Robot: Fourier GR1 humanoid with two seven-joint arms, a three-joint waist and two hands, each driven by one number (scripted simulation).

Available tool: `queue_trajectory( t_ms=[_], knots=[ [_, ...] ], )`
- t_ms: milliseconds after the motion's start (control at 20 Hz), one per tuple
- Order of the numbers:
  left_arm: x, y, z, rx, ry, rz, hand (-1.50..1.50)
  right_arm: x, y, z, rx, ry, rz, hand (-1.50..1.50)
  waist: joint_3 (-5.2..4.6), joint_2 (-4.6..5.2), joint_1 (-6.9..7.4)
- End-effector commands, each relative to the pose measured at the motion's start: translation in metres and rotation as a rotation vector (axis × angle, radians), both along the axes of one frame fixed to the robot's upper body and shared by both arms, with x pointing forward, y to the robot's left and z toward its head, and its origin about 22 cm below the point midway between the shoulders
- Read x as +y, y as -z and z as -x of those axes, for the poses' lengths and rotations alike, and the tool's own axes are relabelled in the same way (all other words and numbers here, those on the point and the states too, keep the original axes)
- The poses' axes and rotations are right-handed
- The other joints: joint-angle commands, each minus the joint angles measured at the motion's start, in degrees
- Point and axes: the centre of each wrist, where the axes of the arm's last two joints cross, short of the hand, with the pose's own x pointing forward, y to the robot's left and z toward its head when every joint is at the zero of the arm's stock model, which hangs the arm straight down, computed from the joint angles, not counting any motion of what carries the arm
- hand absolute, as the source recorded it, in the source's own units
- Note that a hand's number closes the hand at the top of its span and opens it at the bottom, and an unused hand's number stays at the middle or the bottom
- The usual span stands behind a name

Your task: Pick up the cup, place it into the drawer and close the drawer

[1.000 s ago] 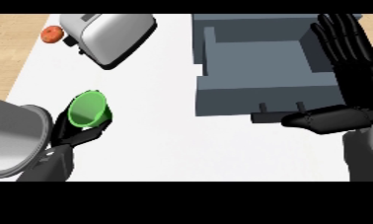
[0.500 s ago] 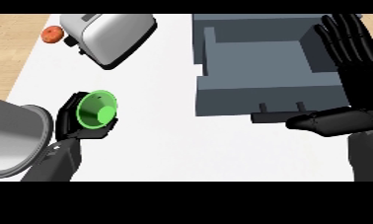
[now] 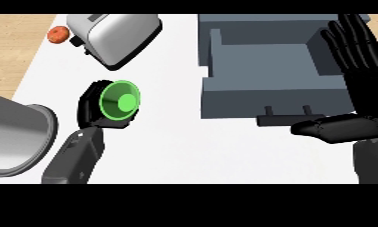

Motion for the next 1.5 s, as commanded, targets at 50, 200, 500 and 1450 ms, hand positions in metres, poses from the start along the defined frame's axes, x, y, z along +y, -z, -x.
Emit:
queue_trajectory(
  t_ms=[50, 200, 500, 1450],
  knots=[
    [-0.027, -0.042, -0.042, -0.13, 0.163, 0.015, 1.5, -0.013, -0.012, 0.011, 0.009, 0.02, 0.008, -1.5, 0.11, -0.47, 0.35],
    [-0.035, -0.066, -0.058, -0.184, 0.21, -0.001, 1.5, -0.008, 0.012, 0.006, 0.014, 0.021, 0.007, -1.5, 0.15, -0.45, 1.13],
    [-0.085, -0.131, -0.088, -0.193, 0.321, -0.036, 1.5, -0.013, 0.013, 0.005, 0.022, 0.053, 0.016, -1.5, 0.16, -0.56, 1.39],
    [-0.237, -0.298, -0.127, 0.044, 0.263, -0.233, 1.5, 0.005, 0.003, -0.005, -0.013, 0.014, 0.014, -1.5, 0.17, 0.36, -2.4]
  ],
)
